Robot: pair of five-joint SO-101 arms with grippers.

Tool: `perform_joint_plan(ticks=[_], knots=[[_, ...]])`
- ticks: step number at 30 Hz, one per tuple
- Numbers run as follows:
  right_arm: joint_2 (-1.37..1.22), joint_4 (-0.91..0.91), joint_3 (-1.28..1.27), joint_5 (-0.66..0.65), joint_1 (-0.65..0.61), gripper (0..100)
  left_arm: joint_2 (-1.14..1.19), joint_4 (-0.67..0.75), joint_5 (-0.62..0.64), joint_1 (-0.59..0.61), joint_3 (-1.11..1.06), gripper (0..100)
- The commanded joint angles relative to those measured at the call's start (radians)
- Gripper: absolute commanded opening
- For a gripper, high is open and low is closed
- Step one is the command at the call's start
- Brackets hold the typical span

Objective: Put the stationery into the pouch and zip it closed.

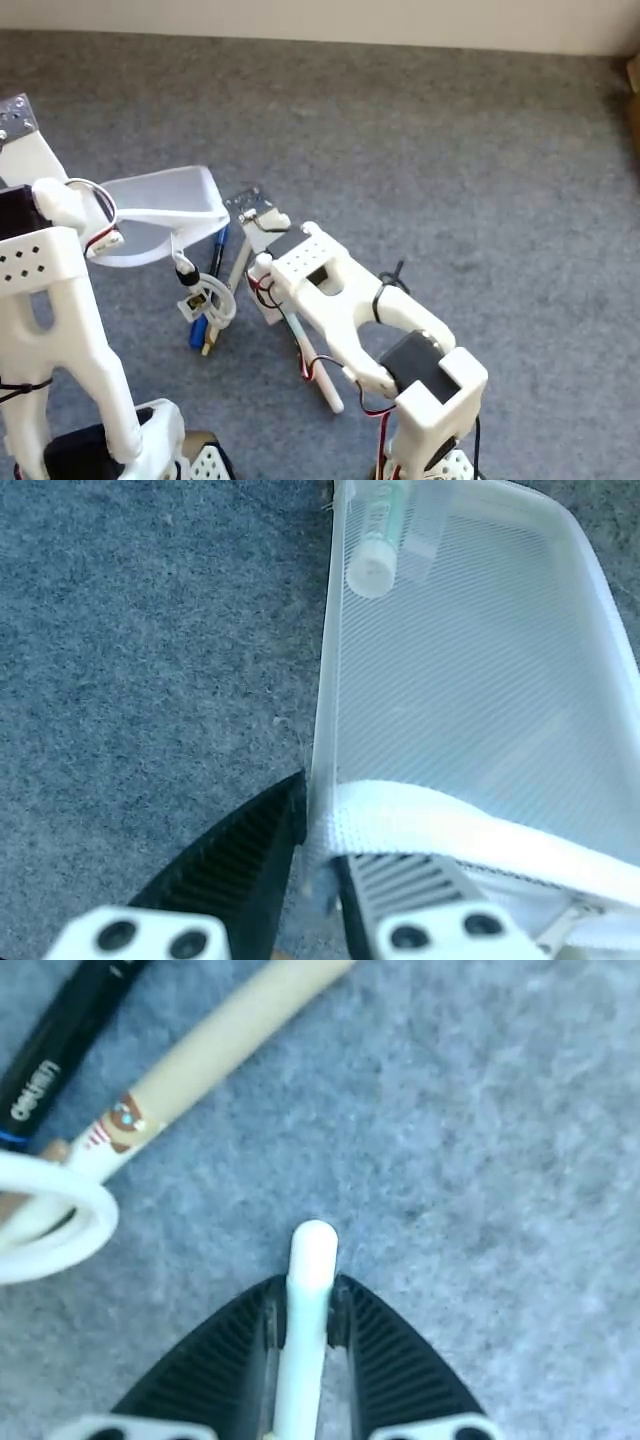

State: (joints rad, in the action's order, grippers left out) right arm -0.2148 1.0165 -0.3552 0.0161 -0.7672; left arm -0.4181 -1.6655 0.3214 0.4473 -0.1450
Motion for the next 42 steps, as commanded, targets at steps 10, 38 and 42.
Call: perform_joint_plan(ticks=[10,38,42], knots=[[0.185,0.154,0.035,-0.017,0.035,0.5,-0.013,0.014,0.011,0.012,0.001,5],[0.851,0.048,-0.173,0.209,0.028,0.5,-0.013,0.014,0.012,0.012,0.001,5],[0.918,-0.002,-0.174,0.212,0.012,0.5,-0.013,0.012,0.012,0.012,0.001,5]])
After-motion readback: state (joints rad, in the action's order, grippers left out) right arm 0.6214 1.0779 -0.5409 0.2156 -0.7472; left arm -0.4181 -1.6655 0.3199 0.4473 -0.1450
